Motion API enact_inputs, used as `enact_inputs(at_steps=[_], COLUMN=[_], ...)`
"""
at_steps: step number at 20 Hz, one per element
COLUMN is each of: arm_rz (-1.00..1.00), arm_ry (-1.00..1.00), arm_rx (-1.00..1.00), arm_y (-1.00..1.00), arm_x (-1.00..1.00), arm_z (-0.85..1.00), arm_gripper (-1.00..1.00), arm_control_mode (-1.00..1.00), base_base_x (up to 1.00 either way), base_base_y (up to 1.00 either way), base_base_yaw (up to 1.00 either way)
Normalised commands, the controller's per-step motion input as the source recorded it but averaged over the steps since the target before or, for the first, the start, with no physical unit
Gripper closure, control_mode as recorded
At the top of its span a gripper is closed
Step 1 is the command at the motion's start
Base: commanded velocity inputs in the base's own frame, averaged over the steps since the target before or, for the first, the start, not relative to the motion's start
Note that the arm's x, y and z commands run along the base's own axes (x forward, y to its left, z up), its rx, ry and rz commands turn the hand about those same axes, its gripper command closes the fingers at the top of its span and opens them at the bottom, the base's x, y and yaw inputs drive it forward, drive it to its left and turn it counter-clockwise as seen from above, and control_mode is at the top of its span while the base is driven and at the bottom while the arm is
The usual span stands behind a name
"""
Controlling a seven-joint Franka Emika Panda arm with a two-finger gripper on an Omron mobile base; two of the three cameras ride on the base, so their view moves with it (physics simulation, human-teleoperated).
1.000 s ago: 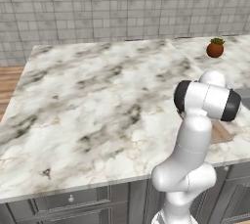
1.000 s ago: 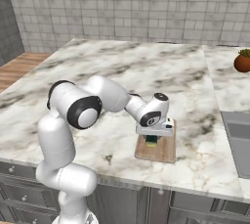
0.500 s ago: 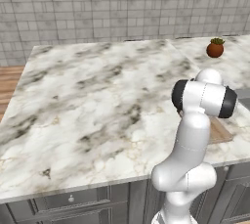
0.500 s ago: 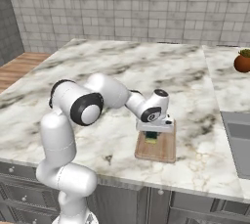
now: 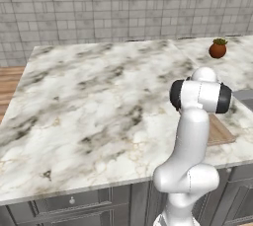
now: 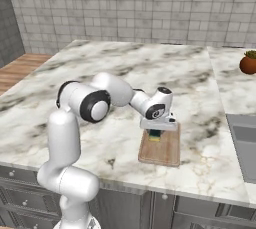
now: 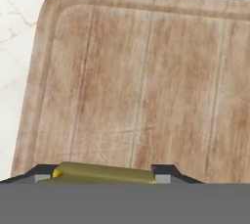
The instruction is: Pick up the sponge from the counter and clean the cutting board by briefly scrubbing or pressing down on the cutting board. Once finished, release the sponge.
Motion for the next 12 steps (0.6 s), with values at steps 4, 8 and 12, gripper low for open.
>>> enact_inputs(at_steps=[4,8,12], arm_rz=[0.0,0.0,0.0], arm_ry=[0.0,-0.02,0.0], arm_rx=[0.0,0.0,0.0], arm_y=[0.0,-0.07,-0.07], arm_x=[0.16,0.39,0.48], arm_z=[-0.82,-0.02,-0.2], arm_gripper=[1.0,1.0,1.0], arm_control_mode=[-1.0,-1.0,-1.0], base_base_x=[0.0,0.0,0.0], base_base_y=[0.0,0.0,0.0], base_base_yaw=[0.0,0.0,0.0])
